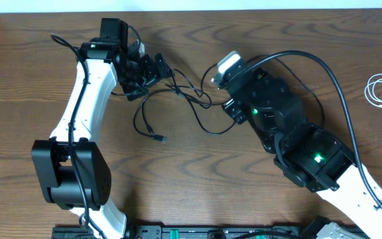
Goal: Untangle cables
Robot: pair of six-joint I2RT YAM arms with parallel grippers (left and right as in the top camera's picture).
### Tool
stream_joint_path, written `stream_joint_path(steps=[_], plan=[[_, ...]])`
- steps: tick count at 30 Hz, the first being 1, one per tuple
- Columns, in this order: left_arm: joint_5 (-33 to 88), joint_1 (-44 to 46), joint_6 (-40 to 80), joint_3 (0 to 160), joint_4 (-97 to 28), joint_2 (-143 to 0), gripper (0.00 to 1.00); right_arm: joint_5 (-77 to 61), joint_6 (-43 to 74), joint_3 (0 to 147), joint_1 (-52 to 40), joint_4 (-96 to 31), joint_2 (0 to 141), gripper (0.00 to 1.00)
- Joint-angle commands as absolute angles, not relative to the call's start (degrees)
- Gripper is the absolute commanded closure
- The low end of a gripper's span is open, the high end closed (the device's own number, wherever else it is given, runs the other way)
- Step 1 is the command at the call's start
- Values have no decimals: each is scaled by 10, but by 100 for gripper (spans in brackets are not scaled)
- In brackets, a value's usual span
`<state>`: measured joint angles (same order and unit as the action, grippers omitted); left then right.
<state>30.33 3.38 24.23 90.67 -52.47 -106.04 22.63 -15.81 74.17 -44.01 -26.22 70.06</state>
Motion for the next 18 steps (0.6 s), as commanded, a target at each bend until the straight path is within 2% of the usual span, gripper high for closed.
stream_joint_path(steps=[1,7,18], plan=[[308,32,247,918,-526,-1051,2,308,-203,751,-442,-247,696,99],[308,32,247,918,-526,-1051,2,380,-230,750,-432,-253,697,99],[308,32,248,918,-526,-1051,2,383,-227,749,-357,-340,699,99]])
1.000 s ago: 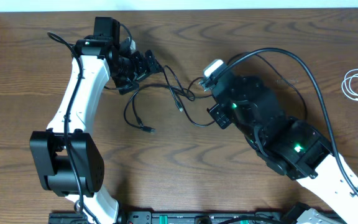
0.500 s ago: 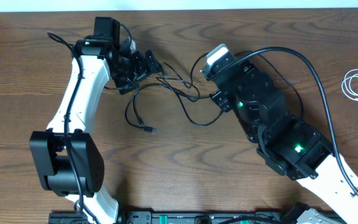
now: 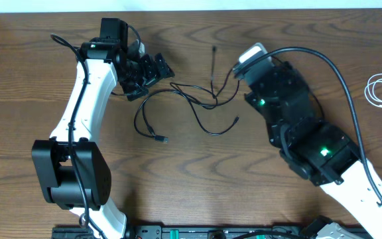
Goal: Untangle cables
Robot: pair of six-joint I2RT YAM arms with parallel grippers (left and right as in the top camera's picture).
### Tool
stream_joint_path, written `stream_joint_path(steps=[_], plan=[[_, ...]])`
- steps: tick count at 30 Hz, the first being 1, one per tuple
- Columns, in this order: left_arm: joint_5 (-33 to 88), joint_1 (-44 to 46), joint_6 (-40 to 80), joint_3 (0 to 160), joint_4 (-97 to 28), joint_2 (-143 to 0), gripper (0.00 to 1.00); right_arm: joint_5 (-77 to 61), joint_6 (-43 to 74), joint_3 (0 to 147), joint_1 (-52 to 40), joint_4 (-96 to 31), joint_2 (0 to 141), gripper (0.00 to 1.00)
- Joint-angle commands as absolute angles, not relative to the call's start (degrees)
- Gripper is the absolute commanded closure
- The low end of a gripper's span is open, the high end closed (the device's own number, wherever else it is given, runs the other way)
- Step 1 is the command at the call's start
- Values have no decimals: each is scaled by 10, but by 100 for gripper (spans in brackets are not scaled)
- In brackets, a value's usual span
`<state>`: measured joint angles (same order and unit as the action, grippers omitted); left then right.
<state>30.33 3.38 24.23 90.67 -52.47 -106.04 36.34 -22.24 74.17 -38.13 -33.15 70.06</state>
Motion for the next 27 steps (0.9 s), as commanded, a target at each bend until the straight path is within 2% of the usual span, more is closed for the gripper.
stream_joint_path(steps=[1,7,13,19,27], plan=[[308,32,248,918,-526,-1051,2,382,-227,749,-345,-344,699,99],[308,32,248,918,-526,-1051,2,397,-157,749,-253,-359,704,99],[308,32,248,918,-526,-1051,2,366,31,749,-150,-398,704,99],[308,32,248,918,-526,-1051,2,27,59,749,-81,-409,704,99],[308,32,247,918,-526,-1051,2,-502,-39,749,-14,-338,704,98]])
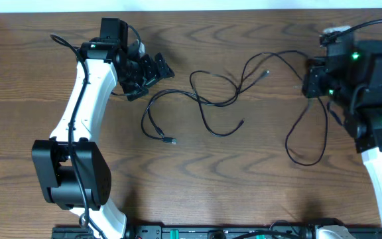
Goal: Untangle cables
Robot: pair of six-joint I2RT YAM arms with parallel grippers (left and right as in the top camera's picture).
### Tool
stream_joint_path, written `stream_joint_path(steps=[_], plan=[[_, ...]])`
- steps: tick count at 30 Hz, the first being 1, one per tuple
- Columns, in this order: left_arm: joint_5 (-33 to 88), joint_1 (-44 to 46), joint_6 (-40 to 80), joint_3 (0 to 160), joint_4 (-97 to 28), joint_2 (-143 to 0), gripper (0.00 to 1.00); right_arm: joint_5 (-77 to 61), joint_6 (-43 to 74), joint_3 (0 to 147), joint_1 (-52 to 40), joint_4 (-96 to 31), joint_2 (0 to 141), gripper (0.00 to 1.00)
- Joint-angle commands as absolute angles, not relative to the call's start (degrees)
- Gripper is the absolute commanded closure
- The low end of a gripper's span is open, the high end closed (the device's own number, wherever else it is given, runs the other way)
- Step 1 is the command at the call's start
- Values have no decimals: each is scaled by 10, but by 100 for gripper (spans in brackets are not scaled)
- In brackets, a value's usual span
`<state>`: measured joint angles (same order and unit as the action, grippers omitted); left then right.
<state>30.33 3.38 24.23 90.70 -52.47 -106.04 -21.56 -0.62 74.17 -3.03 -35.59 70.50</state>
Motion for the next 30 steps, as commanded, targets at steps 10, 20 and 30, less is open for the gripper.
stream_joint_path(steps=[10,20,30], plan=[[308,32,248,918,-526,-1051,2,-706,1,749,42,-232,704,98],[308,32,248,918,-526,-1051,2,-895,168,749,57,-88,703,96],[308,32,248,918,-526,-1051,2,-869,190,748,60,-73,705,95]])
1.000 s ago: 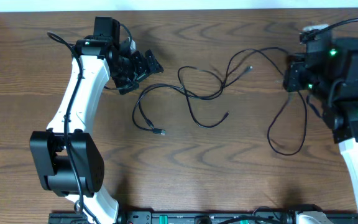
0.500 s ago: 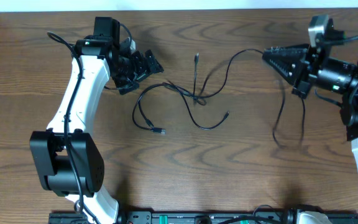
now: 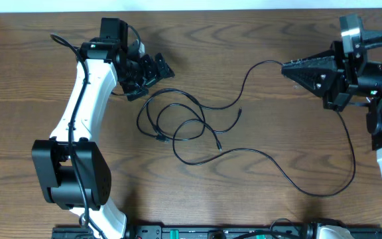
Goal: Untangle cables
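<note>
Thin black cables [image 3: 178,123] lie looped over one another on the brown table, left of centre. One strand [image 3: 247,78] rises from the loops to my right gripper [image 3: 289,66], which points left at the far right and is shut on it. A long strand [image 3: 350,166] hangs from under the right arm, curves along the front and runs back into the loops. My left gripper [image 3: 152,74] sits at the upper left, just above the loops, fingers spread and nothing visibly between them. Two loose plug ends [image 3: 239,111] lie beside the loops.
The wooden table [image 3: 257,26] fills the view. The left arm's white links [image 3: 78,106] run down the left side. The right arm's black body covers the far right edge. A black rail [image 3: 197,232] lies along the front edge.
My right gripper has turned to point left and sits slightly higher at the right edge. The cables have shifted: the loops now lie lower left, and a long strand trails along the front.
My right gripper was first at the centre, over the knot next to the left gripper. It then stood further right at each moment, with black cable stretched out behind it. The left arm has kept still throughout. The knot is now looser loops.
</note>
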Robot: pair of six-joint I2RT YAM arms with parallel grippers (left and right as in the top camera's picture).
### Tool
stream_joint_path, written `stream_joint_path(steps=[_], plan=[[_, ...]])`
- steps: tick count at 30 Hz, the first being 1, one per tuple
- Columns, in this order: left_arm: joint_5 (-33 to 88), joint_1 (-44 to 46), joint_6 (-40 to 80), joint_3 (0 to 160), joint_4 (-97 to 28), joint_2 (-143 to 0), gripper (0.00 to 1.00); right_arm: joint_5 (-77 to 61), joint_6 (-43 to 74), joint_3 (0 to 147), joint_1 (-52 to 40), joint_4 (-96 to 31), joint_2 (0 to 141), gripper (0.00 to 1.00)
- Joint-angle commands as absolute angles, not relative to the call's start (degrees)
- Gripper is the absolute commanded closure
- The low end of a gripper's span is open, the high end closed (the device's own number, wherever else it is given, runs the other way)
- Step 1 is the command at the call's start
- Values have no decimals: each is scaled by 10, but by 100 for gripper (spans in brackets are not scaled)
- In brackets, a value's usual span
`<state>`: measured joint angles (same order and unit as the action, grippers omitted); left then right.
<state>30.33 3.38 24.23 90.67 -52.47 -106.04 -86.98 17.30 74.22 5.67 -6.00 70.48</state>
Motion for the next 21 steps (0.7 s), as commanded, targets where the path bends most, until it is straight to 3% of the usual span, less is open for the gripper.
stream_joint_path(steps=[1,6,13,21], plan=[[308,32,248,918,-526,-1051,2,-870,181,748,60,-92,705,90],[308,32,248,918,-526,-1051,2,-849,122,740,59,-179,705,78],[308,32,248,918,-526,-1051,2,-698,68,701,58,-322,705,61],[308,32,248,918,-526,-1051,2,-581,57,628,15,-345,705,59]])
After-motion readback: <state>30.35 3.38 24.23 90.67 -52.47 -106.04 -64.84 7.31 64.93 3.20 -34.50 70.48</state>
